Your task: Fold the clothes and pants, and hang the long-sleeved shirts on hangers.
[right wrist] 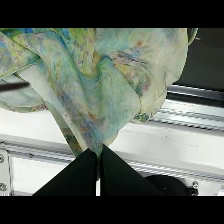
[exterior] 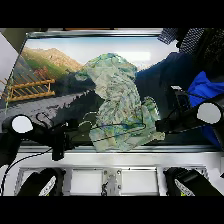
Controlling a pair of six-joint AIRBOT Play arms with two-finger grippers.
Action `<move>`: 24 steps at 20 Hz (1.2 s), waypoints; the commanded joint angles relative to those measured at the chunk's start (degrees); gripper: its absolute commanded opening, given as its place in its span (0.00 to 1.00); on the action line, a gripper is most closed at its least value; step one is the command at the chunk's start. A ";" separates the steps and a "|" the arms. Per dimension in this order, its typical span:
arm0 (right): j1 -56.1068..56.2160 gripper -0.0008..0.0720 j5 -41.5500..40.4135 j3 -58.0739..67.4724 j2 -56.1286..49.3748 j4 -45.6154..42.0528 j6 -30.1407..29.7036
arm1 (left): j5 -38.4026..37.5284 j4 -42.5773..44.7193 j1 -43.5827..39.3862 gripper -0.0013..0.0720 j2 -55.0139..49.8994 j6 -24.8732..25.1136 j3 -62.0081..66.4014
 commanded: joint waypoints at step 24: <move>0.02 0.03 0.42 2.34 -0.57 1.97 -1.97 | 15.52 -11.21 -10.38 0.03 -15.28 7.87 -2.67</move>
